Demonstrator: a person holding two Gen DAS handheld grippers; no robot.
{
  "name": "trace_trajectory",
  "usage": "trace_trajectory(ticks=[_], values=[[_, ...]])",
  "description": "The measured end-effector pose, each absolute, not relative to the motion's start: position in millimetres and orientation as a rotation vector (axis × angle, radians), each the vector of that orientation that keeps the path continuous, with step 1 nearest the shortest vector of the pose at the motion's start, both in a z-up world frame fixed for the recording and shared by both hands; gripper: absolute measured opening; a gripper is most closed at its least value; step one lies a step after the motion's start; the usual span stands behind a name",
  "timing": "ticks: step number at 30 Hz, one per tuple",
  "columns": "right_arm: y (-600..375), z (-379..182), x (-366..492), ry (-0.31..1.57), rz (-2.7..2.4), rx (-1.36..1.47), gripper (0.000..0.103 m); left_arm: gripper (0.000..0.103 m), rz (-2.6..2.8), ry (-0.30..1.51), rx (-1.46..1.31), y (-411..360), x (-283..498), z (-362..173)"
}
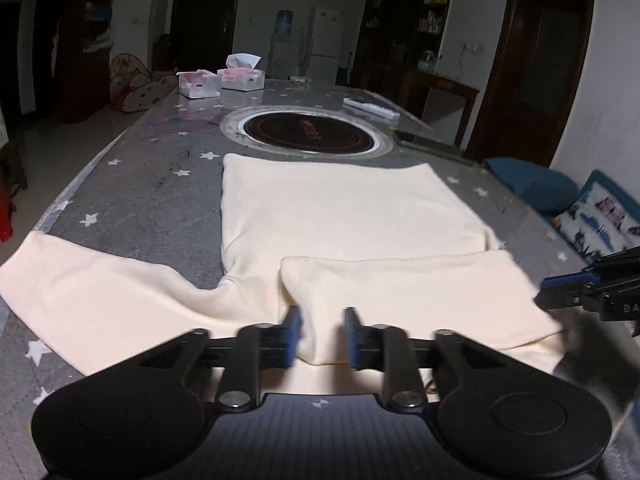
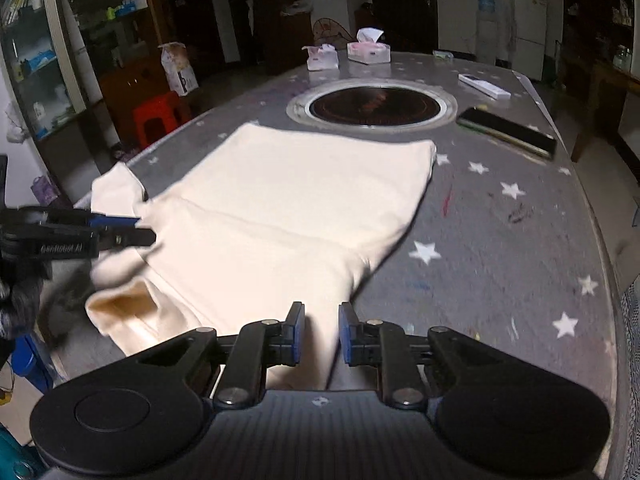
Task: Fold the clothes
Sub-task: 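Release the sleeve with the right gripper and smooth the folded side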
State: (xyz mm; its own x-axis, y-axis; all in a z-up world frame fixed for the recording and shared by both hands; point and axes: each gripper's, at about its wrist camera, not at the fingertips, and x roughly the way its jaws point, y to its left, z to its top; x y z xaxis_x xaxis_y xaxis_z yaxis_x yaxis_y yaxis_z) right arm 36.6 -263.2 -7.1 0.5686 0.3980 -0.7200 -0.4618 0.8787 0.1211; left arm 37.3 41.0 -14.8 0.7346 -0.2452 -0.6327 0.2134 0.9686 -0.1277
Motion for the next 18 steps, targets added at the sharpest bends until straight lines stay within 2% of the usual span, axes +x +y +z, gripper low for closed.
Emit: trace_trajectory(ticks=[2, 5, 12, 16, 18], values=[[-263, -13, 36, 0.833, 0.499, -0.104, 0.018, 0.011, -0.24, 0.707, -0.031, 42, 35, -17], [-260, -15, 36, 0.837, 0.47, -0.164, 0.018, 0.01, -0.235, 0.712, -0.027, 46, 32, -14], [-253, 4, 57, 0.747, 0.495, -0.133, 0.019, 0.012, -0.238, 0.682, -0.054, 46, 31, 0], [-241, -8, 77, 0.768, 0.518, -0.117, 0.02, 0.012, -0.196, 0.715, -0.053, 51, 35, -8], [-236, -15, 81, 0.775, 0.515, -0.137, 0.02, 0.016, -0.172, 0.731, -0.059, 58, 35, -12]])
